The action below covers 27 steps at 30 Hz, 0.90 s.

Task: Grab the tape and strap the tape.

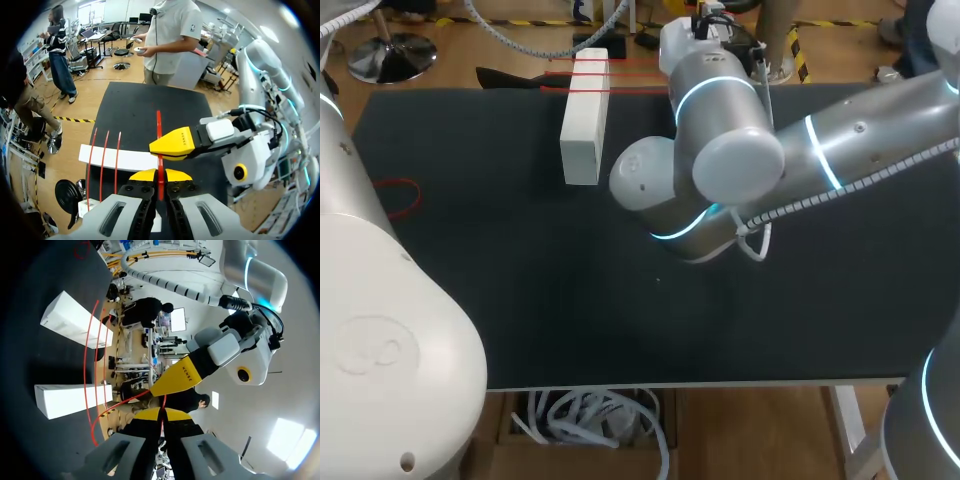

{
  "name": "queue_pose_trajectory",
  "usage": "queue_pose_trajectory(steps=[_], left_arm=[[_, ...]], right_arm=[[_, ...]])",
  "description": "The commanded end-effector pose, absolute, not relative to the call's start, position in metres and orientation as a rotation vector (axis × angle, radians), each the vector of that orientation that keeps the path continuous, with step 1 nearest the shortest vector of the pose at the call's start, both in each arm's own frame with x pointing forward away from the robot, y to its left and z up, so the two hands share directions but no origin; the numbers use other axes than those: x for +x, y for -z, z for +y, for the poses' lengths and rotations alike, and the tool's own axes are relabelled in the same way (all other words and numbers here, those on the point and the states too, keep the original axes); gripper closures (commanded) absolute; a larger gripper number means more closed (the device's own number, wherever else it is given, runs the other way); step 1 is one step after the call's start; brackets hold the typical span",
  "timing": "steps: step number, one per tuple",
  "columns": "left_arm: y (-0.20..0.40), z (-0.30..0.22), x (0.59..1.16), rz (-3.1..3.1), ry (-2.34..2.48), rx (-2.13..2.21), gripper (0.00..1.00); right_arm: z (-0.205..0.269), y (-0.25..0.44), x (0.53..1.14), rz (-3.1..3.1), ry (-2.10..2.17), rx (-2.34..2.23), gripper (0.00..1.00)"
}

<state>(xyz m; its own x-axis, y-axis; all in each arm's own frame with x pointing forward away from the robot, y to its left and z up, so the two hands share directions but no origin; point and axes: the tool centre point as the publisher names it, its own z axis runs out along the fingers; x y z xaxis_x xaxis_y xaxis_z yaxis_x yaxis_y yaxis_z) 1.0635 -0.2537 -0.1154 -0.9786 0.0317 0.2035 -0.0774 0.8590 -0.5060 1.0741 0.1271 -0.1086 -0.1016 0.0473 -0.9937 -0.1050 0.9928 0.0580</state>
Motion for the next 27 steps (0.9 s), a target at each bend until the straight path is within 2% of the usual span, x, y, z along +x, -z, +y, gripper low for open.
queue_pose_trajectory(steps=[1,25,26,27], left_arm=[[0.1141,-0.2544,1.0635,-2.829,-0.778,0.035,1.00],[0.1141,-0.2544,1.0635,-2.829,-0.778,0.035,1.00],[0.1141,-0.2544,1.0635,-2.829,-0.778,0.035,1.00],[0.1141,-0.2544,1.0635,-2.829,-0.778,0.035,1.00]], right_arm=[[0.1258,0.1036,1.0748,1.681,-0.137,-0.053,1.00],[0.1263,0.1021,1.0795,1.701,-0.199,-0.038,1.00],[0.1258,0.1020,1.0794,1.703,-0.200,-0.035,0.80],[0.1252,0.1019,1.0792,1.706,-0.202,-0.032,0.71]])
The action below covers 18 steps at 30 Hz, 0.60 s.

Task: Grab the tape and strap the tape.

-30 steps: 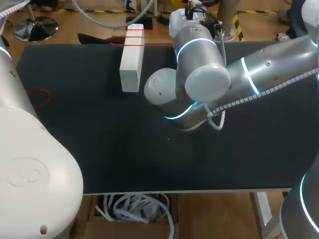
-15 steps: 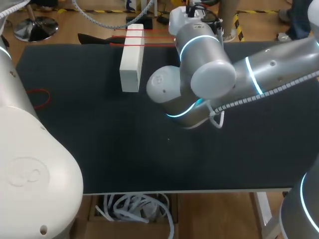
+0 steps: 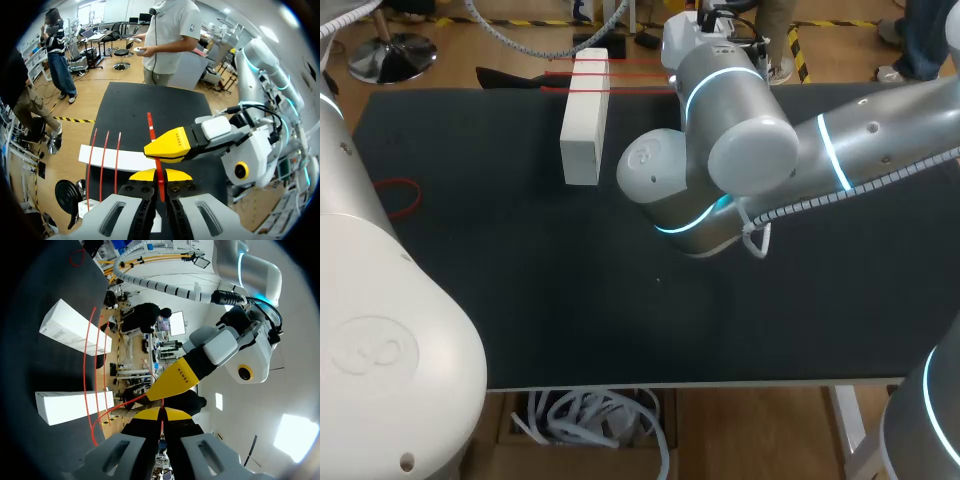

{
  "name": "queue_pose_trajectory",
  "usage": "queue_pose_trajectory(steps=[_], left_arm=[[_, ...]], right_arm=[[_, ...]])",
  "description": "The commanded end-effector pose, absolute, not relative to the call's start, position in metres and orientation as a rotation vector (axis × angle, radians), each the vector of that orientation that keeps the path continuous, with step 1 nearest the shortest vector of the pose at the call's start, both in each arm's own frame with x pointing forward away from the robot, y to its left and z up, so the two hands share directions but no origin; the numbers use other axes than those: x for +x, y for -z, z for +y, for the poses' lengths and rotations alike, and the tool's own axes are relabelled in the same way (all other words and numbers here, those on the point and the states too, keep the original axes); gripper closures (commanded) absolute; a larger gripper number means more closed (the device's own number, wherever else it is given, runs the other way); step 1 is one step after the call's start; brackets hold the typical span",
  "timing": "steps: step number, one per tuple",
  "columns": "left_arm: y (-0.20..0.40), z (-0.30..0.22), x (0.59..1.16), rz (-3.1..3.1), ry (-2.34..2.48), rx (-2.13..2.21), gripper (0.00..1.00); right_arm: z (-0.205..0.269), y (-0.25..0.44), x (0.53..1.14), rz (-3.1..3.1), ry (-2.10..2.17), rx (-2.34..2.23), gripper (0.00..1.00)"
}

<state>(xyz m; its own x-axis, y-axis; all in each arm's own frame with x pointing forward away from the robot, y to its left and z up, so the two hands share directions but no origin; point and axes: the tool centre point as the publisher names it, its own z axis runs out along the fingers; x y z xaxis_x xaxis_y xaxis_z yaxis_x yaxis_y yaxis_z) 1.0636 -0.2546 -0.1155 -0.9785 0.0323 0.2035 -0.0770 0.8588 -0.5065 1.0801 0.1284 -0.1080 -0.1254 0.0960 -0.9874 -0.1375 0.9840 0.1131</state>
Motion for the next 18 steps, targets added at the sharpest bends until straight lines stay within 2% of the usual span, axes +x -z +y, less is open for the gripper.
queue_pose_trajectory(steps=[1,5,7,8,9,18], left_arm=[[0.114,-0.254,1.064,-2.829,-0.778,0.035,1.00],[0.114,-0.254,1.064,-2.829,-0.778,0.035,1.00],[0.114,-0.254,1.064,-2.829,-0.778,0.035,1.00],[0.114,-0.254,1.064,-2.829,-0.778,0.035,1.00],[0.114,-0.254,1.064,-2.829,-0.778,0.035,1.00],[0.114,-0.254,1.064,-2.829,-0.778,0.035,1.00]], right_arm=[[0.124,0.102,1.079,1.708,-0.203,-0.030,0.66],[0.118,0.104,1.076,1.718,-0.199,-0.024,0.52],[0.115,0.106,1.075,1.723,-0.200,-0.022,0.40],[0.114,0.106,1.074,1.725,-0.201,-0.022,0.53],[0.112,0.106,1.074,1.728,-0.207,-0.021,0.56],[0.100,0.102,1.057,1.756,-0.277,-0.037,0.51]])
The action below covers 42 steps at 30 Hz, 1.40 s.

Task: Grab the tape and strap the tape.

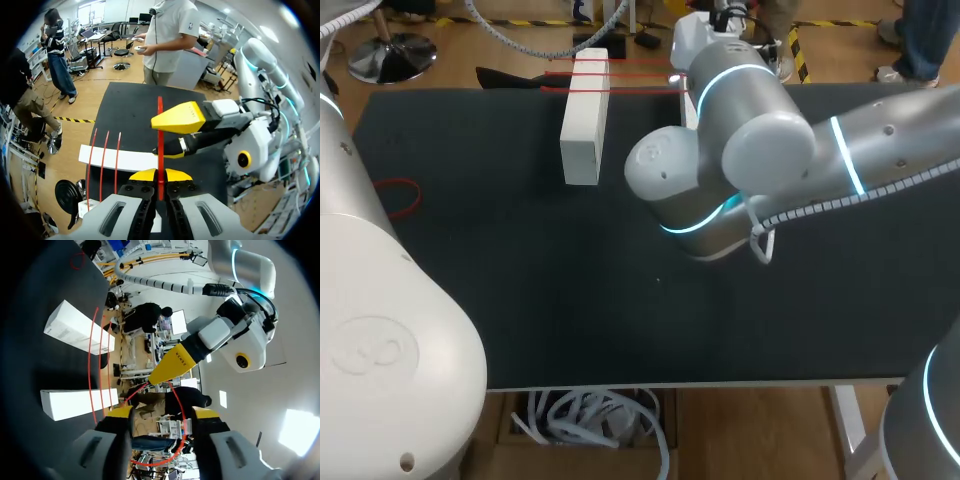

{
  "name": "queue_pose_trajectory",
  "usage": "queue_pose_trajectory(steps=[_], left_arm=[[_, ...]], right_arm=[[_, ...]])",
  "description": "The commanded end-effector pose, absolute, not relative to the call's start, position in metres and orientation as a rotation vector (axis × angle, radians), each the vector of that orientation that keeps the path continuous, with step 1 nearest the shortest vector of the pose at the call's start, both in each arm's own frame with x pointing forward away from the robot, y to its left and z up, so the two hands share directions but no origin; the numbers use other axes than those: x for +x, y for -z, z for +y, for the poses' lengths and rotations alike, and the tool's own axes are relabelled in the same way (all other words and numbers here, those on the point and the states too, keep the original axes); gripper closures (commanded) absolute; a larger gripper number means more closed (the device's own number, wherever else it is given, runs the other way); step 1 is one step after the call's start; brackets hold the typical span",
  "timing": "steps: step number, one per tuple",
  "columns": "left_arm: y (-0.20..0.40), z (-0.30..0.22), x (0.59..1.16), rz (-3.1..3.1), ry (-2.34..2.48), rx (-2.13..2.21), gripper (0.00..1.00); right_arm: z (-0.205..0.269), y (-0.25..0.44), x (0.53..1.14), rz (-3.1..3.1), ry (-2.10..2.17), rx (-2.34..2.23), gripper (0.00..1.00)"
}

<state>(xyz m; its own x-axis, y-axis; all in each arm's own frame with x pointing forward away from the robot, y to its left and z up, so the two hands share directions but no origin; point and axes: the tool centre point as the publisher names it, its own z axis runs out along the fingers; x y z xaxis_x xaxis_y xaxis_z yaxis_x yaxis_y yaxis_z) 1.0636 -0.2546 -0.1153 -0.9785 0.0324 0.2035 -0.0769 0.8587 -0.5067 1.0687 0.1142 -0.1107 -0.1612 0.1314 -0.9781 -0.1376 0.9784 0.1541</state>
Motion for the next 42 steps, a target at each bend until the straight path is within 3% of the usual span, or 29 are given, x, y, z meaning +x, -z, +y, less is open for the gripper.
queue_pose_trajectory(steps=[1,27,31,32,33,34,42], left_arm=[[0.114,-0.254,1.064,-2.829,-0.778,0.035,1.00],[0.114,-0.254,1.064,-2.829,-0.778,0.035,1.00],[0.114,-0.254,1.064,-2.829,-0.778,0.035,1.00],[0.114,-0.254,1.064,-2.829,-0.778,0.035,1.00],[0.114,-0.254,1.064,-2.829,-0.778,0.035,1.00],[0.114,-0.254,1.064,-2.829,-0.778,0.035,1.00],[0.114,-0.254,1.064,-2.829,-0.778,0.035,1.00]], right_arm=[[0.098,0.101,1.054,1.764,-0.286,-0.041,0.51],[-0.025,0.115,1.063,1.847,-0.264,-0.044,0.50],[-0.029,0.117,1.074,1.838,-0.279,-0.075,0.46],[-0.028,0.117,1.077,1.835,-0.288,-0.093,0.38],[-0.027,0.116,1.080,1.836,-0.316,-0.108,0.08],[-0.025,0.116,1.083,1.830,-0.334,-0.130,0.00],[-0.023,0.115,1.086,1.827,-0.352,-0.165,0.00]])
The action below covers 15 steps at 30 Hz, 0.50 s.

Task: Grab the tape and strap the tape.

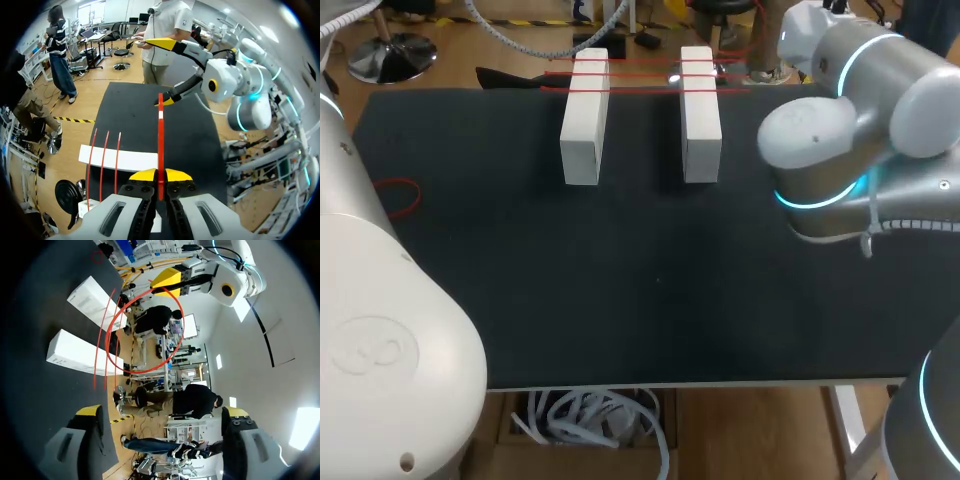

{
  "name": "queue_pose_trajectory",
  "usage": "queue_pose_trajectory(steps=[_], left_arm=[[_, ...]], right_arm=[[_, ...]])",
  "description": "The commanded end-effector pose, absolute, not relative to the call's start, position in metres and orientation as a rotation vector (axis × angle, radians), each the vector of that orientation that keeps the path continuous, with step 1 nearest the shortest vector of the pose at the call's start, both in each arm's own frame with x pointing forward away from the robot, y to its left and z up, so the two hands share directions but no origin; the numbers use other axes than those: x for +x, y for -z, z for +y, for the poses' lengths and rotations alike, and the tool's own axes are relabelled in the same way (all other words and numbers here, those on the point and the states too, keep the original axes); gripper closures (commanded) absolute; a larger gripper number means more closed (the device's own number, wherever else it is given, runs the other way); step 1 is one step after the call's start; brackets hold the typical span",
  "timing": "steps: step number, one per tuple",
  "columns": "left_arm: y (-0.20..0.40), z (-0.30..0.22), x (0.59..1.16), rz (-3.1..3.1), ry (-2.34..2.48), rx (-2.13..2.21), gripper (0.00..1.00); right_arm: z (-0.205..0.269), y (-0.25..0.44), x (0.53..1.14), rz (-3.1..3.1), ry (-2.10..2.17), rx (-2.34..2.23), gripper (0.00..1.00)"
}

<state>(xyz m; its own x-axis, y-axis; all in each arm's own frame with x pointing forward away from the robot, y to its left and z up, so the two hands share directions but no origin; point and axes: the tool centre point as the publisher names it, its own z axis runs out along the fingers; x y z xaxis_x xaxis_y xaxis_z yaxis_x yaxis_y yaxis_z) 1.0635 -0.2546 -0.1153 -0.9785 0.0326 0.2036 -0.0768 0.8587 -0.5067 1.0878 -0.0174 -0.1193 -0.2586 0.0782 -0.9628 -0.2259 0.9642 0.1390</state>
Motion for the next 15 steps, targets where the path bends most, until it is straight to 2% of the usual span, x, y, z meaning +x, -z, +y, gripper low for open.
queue_pose_trajectory(steps=[1,4,8,15], left_arm=[[0.114,-0.254,1.064,-2.829,-0.778,0.035,1.00],[0.112,-0.252,1.064,-2.841,-0.755,0.034,1.00],[0.102,-0.219,1.067,-2.895,-0.710,0.171,1.00],[0.092,-0.109,1.049,-2.940,-0.470,0.641,1.00]], right_arm=[[-0.023,0.115,1.086,1.827,-0.352,-0.165,0.00],[-0.023,0.115,1.086,1.827,-0.352,-0.165,0.00],[-0.023,0.115,1.086,1.827,-0.352,-0.165,0.00],[-0.023,0.115,1.086,1.827,-0.352,-0.165,0.00]])
